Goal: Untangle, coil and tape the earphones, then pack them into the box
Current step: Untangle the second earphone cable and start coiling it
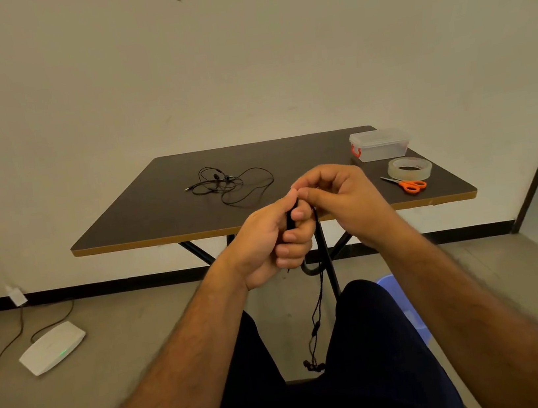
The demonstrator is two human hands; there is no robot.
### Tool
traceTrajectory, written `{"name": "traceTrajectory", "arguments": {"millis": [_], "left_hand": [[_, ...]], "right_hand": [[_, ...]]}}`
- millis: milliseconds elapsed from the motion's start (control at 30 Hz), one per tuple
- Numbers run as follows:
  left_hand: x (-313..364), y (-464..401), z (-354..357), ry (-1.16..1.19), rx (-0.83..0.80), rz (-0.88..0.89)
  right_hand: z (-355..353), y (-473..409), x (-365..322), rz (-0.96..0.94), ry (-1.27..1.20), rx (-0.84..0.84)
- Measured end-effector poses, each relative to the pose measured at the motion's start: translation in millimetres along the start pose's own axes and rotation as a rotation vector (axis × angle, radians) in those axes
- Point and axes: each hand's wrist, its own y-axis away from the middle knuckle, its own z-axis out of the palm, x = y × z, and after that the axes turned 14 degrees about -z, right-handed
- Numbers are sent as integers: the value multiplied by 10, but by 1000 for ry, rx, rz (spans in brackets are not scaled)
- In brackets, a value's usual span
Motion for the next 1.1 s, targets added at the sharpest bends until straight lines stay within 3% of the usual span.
{"name": "traceTrajectory", "arguments": {"millis": [133, 700, 800, 933, 1100], "left_hand": [[21, -5, 27, 52, -37, 37], [126, -4, 14, 387, 113, 348], [149, -9, 5, 305, 269, 394], [112, -30, -20, -1, 512, 464], [60, -49, -146, -287, 631, 459]], "right_hand": [[46, 50, 52, 25, -54, -51], [419, 413, 201, 338, -270, -156], [464, 462, 173, 364, -253, -221], [452, 437, 94, 393, -188, -284], [357, 387, -1, 333, 32, -365]]}}
